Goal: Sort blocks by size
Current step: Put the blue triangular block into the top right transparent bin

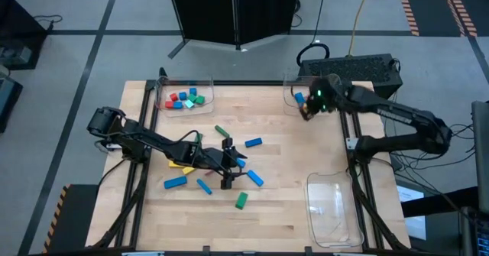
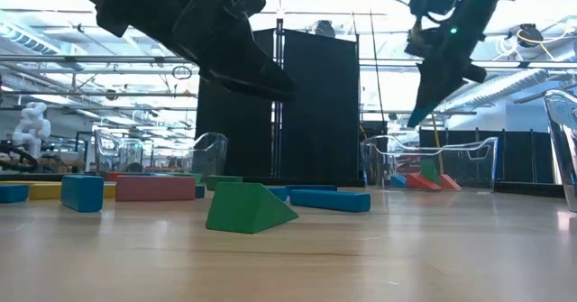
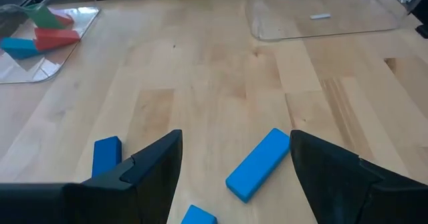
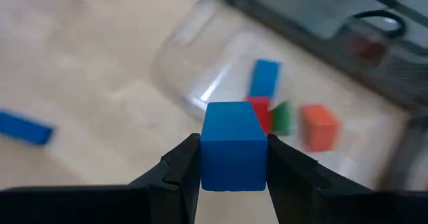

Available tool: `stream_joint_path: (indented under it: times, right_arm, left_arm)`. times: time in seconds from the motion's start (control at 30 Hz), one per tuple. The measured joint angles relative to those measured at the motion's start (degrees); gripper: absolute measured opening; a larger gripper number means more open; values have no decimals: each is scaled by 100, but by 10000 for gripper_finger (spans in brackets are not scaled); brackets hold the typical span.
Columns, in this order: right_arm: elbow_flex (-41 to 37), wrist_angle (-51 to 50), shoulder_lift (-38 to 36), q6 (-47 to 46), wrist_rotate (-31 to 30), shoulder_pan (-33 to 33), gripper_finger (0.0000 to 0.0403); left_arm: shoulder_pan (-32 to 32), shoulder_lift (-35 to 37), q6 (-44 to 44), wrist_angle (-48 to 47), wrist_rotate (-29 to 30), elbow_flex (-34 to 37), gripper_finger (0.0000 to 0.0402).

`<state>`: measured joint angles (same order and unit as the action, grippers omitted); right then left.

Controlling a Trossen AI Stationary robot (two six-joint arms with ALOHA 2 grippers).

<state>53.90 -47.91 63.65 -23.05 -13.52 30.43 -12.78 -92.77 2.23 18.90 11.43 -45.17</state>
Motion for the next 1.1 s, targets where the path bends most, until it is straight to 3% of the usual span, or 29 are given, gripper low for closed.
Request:
stream_joint_path:
  times: [0.27,0.6,1.1]
  right_arm:
    - [930,-467,1219,703,491,1259,130]
    - [1674,-584,2533,1071,511,1850,139]
    - [1828,-598,3030,1157,479,2239,185]
  left_arm:
    - [-23,-2,29,-101,4,1,276]
    - [-61,-4,25,-257,92,6,276]
    - [-76,-4,30,-599,106,7,276]
